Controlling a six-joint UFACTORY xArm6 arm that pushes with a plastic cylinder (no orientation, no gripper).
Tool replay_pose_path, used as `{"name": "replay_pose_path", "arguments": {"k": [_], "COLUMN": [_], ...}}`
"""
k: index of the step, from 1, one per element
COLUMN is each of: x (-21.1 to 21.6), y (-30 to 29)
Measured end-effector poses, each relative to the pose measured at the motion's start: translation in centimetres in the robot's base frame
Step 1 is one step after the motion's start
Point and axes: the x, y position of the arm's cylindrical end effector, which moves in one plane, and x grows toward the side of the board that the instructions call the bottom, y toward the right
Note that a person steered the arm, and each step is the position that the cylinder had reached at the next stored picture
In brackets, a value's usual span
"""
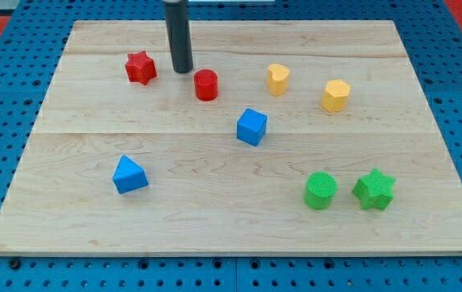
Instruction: Push the red star to the left of the blue cube
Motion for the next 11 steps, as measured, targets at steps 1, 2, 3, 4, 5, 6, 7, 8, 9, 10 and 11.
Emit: {"name": "replay_pose_path", "arguments": {"k": [1, 2, 3, 4, 5, 6, 7, 8, 9, 10, 11], "x": [-5.9, -3.6, 1.4, -2.0, 1.2, 5.8, 7.2, 7.1, 9.0, 10.9, 13.4], "y": [-3.6, -9.6, -8.2, -5.8, -4.4, -5.8, -2.6, -6.0, -5.2, -3.8, -8.9]}}
